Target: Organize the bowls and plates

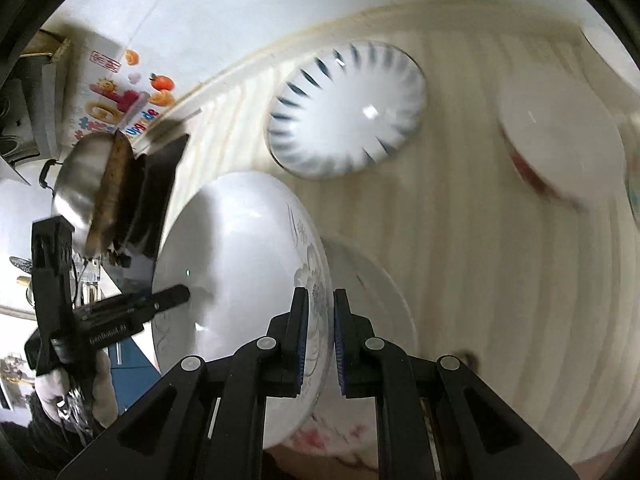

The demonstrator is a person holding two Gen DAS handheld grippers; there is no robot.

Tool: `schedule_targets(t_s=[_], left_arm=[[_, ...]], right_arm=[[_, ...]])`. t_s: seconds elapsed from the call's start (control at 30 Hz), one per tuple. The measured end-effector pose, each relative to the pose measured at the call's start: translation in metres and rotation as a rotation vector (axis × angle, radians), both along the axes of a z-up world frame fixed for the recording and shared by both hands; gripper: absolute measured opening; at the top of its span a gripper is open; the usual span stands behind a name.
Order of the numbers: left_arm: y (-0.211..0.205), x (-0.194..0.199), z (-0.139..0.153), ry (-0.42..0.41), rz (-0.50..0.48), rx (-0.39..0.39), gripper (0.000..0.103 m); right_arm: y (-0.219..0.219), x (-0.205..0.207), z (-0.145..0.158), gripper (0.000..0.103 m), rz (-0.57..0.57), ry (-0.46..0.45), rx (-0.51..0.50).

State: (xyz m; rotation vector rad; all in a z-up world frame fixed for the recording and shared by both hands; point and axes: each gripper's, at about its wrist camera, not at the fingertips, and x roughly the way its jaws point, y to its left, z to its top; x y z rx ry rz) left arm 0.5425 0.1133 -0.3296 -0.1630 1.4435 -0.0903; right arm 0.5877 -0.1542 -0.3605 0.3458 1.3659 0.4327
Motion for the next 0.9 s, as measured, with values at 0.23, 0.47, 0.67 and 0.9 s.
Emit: schedule_targets(t_s=[0.23,0.47,0.67,0.9], left_arm=[[-0.031,-0.005,-0.020,0.032,-0.076,0.065,0.030],[-0.035,-0.004,-0.037,0.068,-0.069,0.091,0.032],[-0.047,-0.001,-0.048,0.074,-0.096,0.141,0.032],[-0.051,-0.004,-0.056,0.084,-0.100,0.124,0.032]], right_arm=[[-0.022,-0.025,-0.036,0.014,-0.036,0.053,-0.011],[-0.025,-0.033,-0.047,0.014,-0.036,0.075,0.006],[-0.026,-0.026,-0.044,0.014,-0.045,0.103,0.006],[-0.025,-0.019,-0.031,0.016,-0.026,0.111,-0.036]])
